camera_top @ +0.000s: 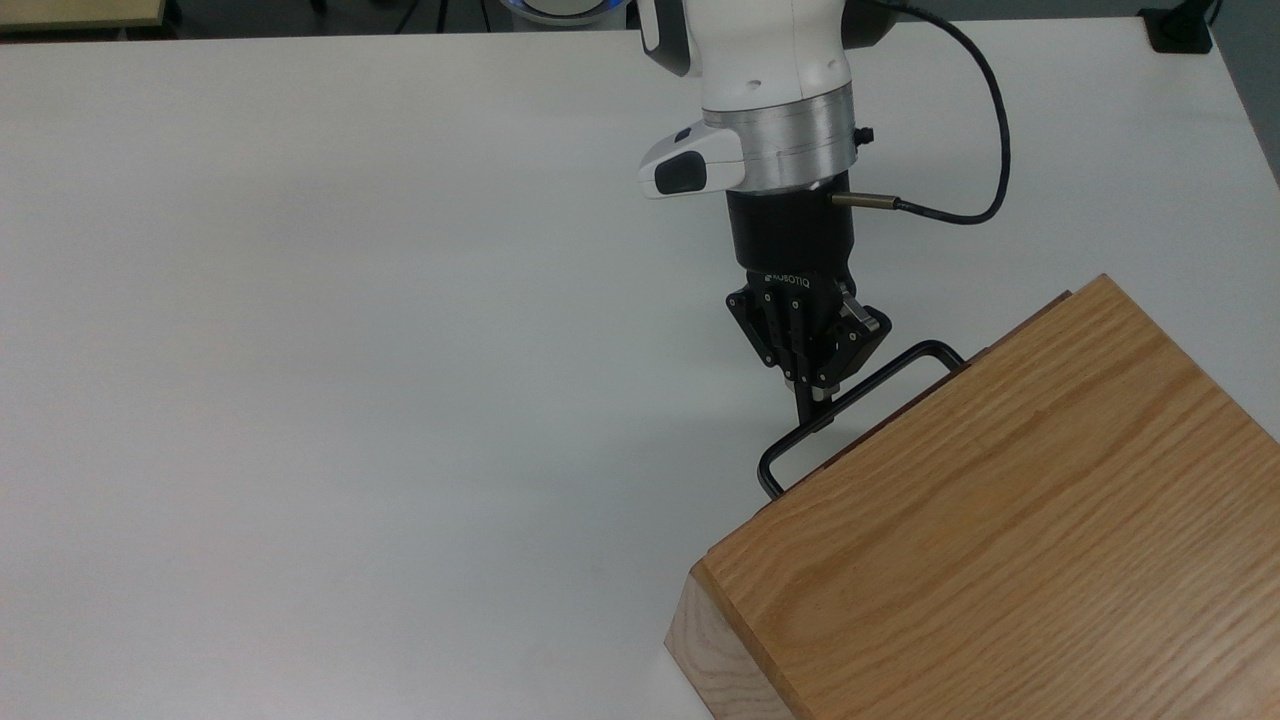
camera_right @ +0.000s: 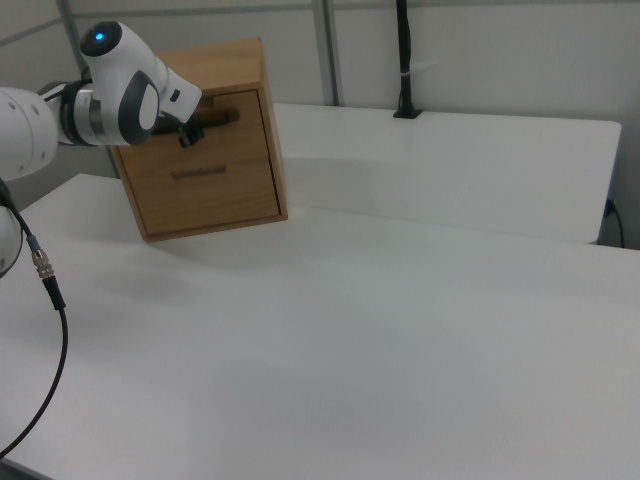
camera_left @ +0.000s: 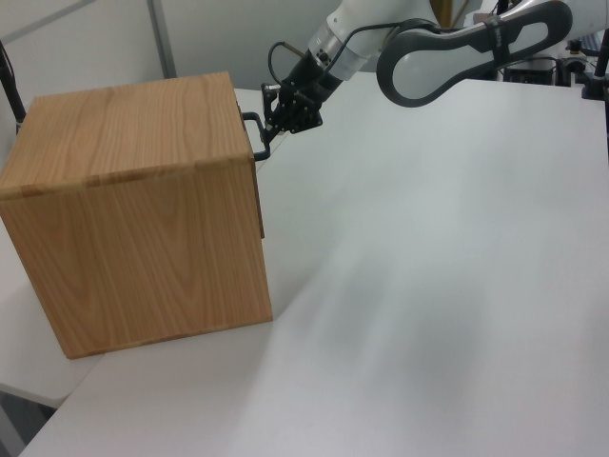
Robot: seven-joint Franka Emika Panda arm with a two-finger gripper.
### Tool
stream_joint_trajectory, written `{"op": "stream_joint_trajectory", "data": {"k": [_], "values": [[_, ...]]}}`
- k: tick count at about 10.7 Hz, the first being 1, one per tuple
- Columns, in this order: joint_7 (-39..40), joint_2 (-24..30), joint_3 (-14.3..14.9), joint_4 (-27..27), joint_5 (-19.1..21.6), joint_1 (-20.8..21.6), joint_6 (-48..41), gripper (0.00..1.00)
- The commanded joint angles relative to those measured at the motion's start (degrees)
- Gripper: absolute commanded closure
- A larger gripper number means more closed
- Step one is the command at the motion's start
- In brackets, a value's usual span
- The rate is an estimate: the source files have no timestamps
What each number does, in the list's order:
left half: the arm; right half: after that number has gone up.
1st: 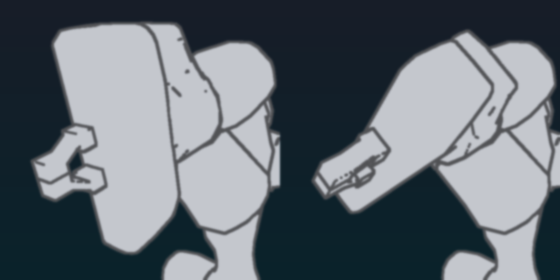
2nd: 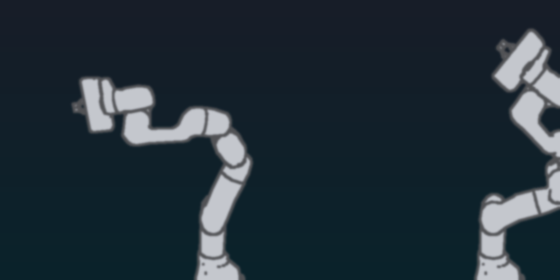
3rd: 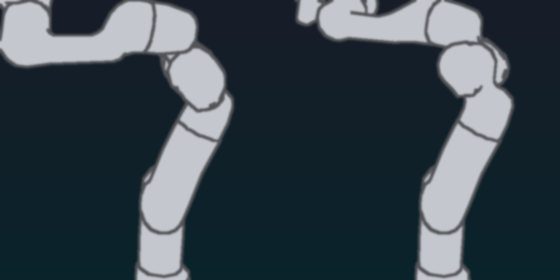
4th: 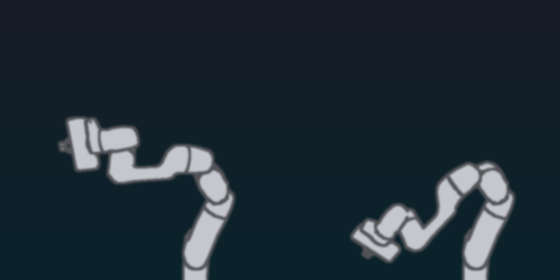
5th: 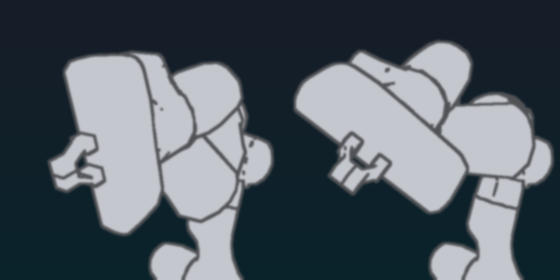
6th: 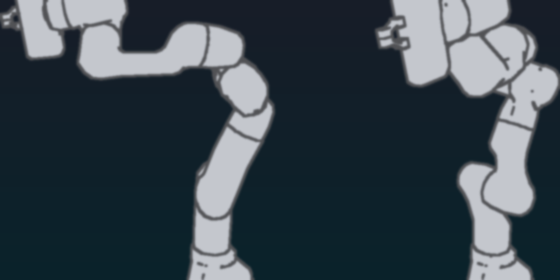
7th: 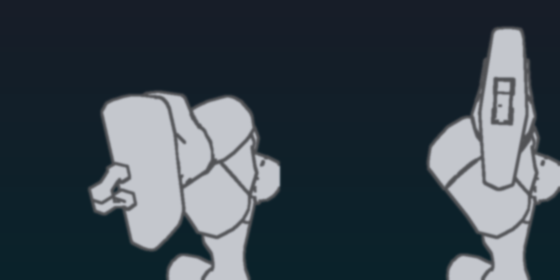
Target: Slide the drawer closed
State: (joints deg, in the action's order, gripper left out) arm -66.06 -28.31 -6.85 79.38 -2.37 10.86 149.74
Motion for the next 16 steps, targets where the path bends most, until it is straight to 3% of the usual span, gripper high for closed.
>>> {"op": "stream_joint_trajectory", "data": {"k": [1, 5, 8, 11, 12, 14, 16], "values": [[-3.7, -1.7, 2.0, -3.0, -0.5, 2.3, 4.0, 1.0], [-4.2, -1.7, 1.9, -2.9, -0.7, 2.3, 5.0, 1.0], [-0.8, 2.0, 1.1, -0.4, -1.8, -0.4, 4.3, 1.0], [6.8, 8.2, 1.0, 4.5, -1.5, -0.7, -6.1, 0.98], [10.1, 9.7, 1.0, 4.5, -1.5, -0.7, -13.3, 0.91], [18.7, 13.6, 1.0, 4.6, -1.6, -0.7, -30.7, 0.23], [21.3, 18.0, 1.0, 4.6, -1.6, -2.2, -41.8, 0.08]]}}
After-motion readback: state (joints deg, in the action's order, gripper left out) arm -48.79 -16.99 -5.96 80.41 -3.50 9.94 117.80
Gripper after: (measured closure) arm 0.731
